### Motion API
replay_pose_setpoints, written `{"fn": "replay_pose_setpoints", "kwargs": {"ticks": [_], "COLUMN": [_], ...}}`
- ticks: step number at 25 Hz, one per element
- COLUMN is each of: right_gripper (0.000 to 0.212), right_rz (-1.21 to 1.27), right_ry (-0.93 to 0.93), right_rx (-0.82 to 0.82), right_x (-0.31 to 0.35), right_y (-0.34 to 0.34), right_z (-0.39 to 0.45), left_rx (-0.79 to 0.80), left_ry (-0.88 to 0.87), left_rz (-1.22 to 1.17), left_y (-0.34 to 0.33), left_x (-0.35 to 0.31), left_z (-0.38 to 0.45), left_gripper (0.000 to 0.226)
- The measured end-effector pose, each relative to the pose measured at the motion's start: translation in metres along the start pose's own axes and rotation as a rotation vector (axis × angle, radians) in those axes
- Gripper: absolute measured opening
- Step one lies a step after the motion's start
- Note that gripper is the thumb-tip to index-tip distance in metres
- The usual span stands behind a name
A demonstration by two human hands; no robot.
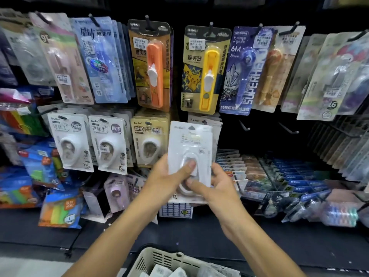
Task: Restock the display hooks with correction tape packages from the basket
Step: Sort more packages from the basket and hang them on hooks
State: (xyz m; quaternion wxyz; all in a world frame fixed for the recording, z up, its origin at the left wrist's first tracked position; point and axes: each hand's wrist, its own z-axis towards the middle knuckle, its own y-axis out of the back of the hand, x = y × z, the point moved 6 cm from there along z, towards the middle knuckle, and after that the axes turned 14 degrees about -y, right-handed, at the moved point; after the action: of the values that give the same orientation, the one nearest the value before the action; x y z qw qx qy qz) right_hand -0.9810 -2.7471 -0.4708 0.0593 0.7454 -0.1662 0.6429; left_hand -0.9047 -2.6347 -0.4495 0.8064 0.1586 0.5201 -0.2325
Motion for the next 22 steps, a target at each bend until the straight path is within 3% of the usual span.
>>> {"fn": "replay_pose_setpoints", "kwargs": {"ticks": [2, 4, 6, 7, 10, 14, 15, 18, 20, 22], "right_gripper": [0.034, 0.023, 0.016, 0.016, 0.023, 0.073, 0.074, 0.048, 0.043, 0.057], "right_rz": [0.047, -0.024, -0.057, -0.019, -0.002, 0.137, 0.1, -0.222, -0.749, -1.379], "right_ry": [0.017, 0.01, 0.029, 0.04, 0.037, -0.107, -0.158, -0.335, -0.405, -0.404], "right_rx": [-0.081, -0.181, -0.269, -0.301, -0.354, -0.175, -0.175, -0.128, -0.008, 0.164], "right_x": [0.008, 0.013, 0.013, 0.011, 0.011, -0.007, -0.017, -0.052, -0.083, -0.123], "right_y": [0.009, 0.024, 0.033, 0.037, 0.041, 0.04, 0.044, 0.064, 0.077, 0.09], "right_z": [0.002, 0.001, -0.001, -0.001, 0.003, 0.019, 0.02, 0.014, 0.004, -0.007], "left_rx": [-0.016, -0.059, 0.041, 0.126, 0.298, 0.277, 0.25, 0.224, 0.418, 0.709], "left_ry": [-0.091, -0.249, -0.262, -0.206, -0.112, -0.132, -0.129, -0.115, -0.074, -0.014], "left_rz": [0.217, 0.718, 1.15, 1.242, 1.297, 1.282, 1.292, 1.327, 1.327, 1.303], "left_y": [0.008, 0.036, 0.055, 0.059, 0.06, 0.06, 0.06, 0.046, 0.019, -0.01], "left_x": [-0.002, -0.013, -0.009, -0.001, 0.019, 0.02, 0.021, 0.024, 0.044, 0.07], "left_z": [0.008, 0.018, 0.022, 0.023, 0.018, 0.018, 0.014, -0.006, -0.027, -0.052], "left_gripper": [0.036, 0.043, 0.059, 0.065, 0.075, 0.079, 0.08, 0.084, 0.086, 0.087]}}
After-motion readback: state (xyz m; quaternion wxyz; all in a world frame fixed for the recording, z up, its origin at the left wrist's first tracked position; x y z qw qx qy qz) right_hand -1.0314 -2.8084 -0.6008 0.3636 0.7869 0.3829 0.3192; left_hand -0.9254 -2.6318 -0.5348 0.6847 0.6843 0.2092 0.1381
